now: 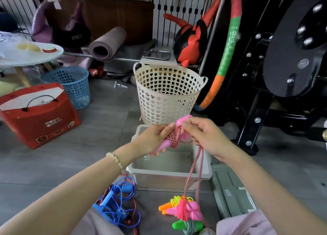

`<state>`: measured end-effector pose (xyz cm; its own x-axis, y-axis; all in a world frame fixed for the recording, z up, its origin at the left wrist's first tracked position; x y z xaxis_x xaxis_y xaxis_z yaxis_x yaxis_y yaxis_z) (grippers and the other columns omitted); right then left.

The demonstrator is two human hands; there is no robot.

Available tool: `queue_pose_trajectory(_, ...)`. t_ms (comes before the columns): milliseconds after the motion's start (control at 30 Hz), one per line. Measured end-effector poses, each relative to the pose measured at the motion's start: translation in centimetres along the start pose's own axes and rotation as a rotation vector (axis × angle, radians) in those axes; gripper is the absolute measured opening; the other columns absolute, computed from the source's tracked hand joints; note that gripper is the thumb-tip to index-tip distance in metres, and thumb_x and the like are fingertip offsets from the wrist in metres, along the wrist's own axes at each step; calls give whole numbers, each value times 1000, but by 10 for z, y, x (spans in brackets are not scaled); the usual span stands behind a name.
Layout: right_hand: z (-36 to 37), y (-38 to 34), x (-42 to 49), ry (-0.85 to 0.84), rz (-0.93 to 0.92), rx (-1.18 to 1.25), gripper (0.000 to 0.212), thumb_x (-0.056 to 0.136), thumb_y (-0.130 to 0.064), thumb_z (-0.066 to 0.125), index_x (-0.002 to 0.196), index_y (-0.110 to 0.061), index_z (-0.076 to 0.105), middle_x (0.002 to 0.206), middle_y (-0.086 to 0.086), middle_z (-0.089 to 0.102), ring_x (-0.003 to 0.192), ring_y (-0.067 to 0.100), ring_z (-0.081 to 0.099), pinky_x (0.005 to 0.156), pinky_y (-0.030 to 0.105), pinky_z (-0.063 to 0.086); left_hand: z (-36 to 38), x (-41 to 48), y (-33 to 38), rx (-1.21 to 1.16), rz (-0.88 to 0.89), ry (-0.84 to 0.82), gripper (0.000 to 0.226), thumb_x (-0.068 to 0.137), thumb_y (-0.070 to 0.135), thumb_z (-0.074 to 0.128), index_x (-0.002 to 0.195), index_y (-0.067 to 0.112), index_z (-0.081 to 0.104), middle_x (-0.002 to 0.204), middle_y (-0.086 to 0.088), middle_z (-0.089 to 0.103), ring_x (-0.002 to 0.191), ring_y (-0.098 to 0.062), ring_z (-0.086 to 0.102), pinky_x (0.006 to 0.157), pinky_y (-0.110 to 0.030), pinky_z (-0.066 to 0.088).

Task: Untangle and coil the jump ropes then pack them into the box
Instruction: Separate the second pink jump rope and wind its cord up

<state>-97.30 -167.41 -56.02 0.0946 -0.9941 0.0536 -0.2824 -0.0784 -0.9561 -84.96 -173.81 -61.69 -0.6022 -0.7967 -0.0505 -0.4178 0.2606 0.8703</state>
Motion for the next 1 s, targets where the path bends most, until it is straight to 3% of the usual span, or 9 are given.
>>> queue_pose_trajectory(133,-9,2,3,44,-100,-147,27,96,-14,49,77,2,61,47,-16,54,44,-4,47,52,6,36,1,-7,11,21,23,-69,50,94,54,25,82,17,56,56,-3,57,36,-14,50,33,-20,39)
queue_pose_trajectory(233,-10,9,6,66,-115,-241,27,93,-24,55,74,-9,66,66,-9,66,62,0,57,68,16,43,-1,-11,16,87,53,-132,51,90,56,36,92,9,56,58,-3,56,36,-9,48,35,-20,39)
queue_pose_trajectory(333,-8,8,7,53,-167,-402,20,89,-32,60,74,-21,69,68,-11,66,63,3,57,65,22,42,3,-15,16,174,64,-179,41,89,49,57,92,9,60,55,3,55,42,-10,50,38,-19,40)
queue_pose_trajectory(433,-2,4,8,0,-201,-489,19,82,-39,65,74,-23,71,66,-8,66,61,3,54,64,23,42,7,-20,14,233,47,-242,45,90,51,54,82,7,60,54,-2,56,47,-20,53,40,-19,42)
queue_pose_trajectory(567,-2,4,13,-28,-128,-257,22,69,-35,72,74,-14,71,65,-4,66,63,5,56,63,19,44,7,-29,22,285,114,-276,40,91,46,55,62,19,50,43,9,54,35,-4,48,44,-13,39)
queue_pose_trajectory(700,4,13,10,-209,50,53,17,76,-23,68,91,-14,71,78,-10,72,72,0,64,66,14,48,4,-37,30,241,205,-272,33,91,40,59,65,22,50,48,7,54,38,-4,48,47,-12,39)
queue_pose_trajectory(767,8,22,5,-293,218,288,38,80,-44,61,100,-13,71,90,3,73,80,14,68,67,24,54,0,-39,31,65,222,-275,35,90,43,58,71,13,54,51,0,56,37,-8,47,42,-20,43)
queue_pose_trajectory(867,8,19,4,-342,251,463,79,69,-79,45,113,-18,68,112,13,67,101,28,64,79,35,55,-12,-36,30,-71,232,-207,41,91,48,52,72,11,53,48,0,56,34,-14,44,35,-22,38)
queue_pose_trajectory(1000,5,18,6,-268,224,473,80,41,-83,68,98,-26,75,104,8,68,90,21,62,70,28,51,-18,-32,25,-144,192,-173,44,93,50,42,68,14,50,48,0,56,32,-15,43,33,-17,34)
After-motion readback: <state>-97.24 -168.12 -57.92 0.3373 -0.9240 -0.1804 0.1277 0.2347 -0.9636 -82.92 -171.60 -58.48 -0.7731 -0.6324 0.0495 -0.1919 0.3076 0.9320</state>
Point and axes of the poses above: each hand's wrist, its own x-axis towards the middle knuckle, its own z-axis out of the palm, y = z × x, the point moved 5 cm from there along x, towards the middle knuckle
